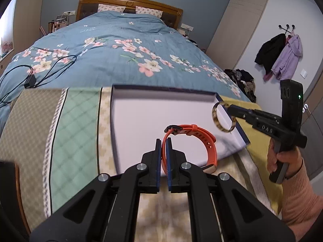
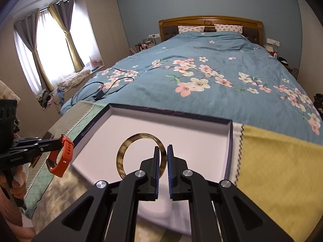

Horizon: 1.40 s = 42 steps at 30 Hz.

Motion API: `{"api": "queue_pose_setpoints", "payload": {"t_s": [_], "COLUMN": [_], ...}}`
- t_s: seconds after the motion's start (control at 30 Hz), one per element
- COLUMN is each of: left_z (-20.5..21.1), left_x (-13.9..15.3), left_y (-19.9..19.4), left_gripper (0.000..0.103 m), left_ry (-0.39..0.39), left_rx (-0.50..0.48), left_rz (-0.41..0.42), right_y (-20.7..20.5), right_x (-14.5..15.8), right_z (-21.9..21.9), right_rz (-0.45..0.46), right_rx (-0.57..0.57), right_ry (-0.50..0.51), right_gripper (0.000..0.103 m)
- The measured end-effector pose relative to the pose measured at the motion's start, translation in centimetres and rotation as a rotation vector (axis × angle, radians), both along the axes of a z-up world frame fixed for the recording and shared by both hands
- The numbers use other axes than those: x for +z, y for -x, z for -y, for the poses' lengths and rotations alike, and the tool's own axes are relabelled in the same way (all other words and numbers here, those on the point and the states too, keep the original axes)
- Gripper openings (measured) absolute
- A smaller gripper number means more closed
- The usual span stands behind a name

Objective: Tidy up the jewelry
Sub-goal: 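Carry the watch and bangle into the box and open both tools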

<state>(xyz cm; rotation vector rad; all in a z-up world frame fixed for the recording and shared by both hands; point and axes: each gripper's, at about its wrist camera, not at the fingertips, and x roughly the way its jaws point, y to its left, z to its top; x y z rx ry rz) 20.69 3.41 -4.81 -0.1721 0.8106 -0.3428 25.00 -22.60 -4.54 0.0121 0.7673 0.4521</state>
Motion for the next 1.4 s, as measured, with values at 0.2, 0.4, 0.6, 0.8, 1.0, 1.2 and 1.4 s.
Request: {"api": "queue_pose_setpoints", "payload": {"t_s": [0.2,0.4,0.6,0.8,1.0,1.2,1.4], "left_z": [1.6,2.5,3.4,3.8,4.0,3.5,2.6], "left_x": [-0.5,-2.4,-4.2,-5.4,-6.2,-5.6,-2.1], "left_y": [-6.0,-11.6,-15.5,-17.5,-18.7,-18.0,-11.8], "left_gripper": [0.005,0.005,0.005,0.005,0.006,0.027,0.044], "left_ry": [-0.015,-0.013,-0.034,-0.042,-0.045,-0.024,-0.044], "left_rx": [0.021,0.037,0.052,0.068,0.084,0.097,0.076], "left_rz": [-0.033,-0.095,-0.158,-0.203,-0.247,-0.216,-0.019], "right_y": [-3.8,-6.9,-8.8,-10.0,-10.1,-7.8,0.3], "right_x": [-0.9,-2.2,-3.4,-4.2,-4.3,-2.1,1.0], "right_z": [-1.5,-2.1,-2.3,-2.4,-2.4,-1.5,-0.9], "right_rz": [-0.032,-0.086,-0.143,-0.189,-0.195,-0.113,0.016], "right_rx": [-0.014,-0.040,-0.073,-0.091,-0.111,-0.125,0.073], "right_ry": [0.048,0.076,0.113,0.127,0.133,0.095,0.049], "right_gripper": [0.006,0.006,0.006,0.006,0.007,0.021,0.039]}}
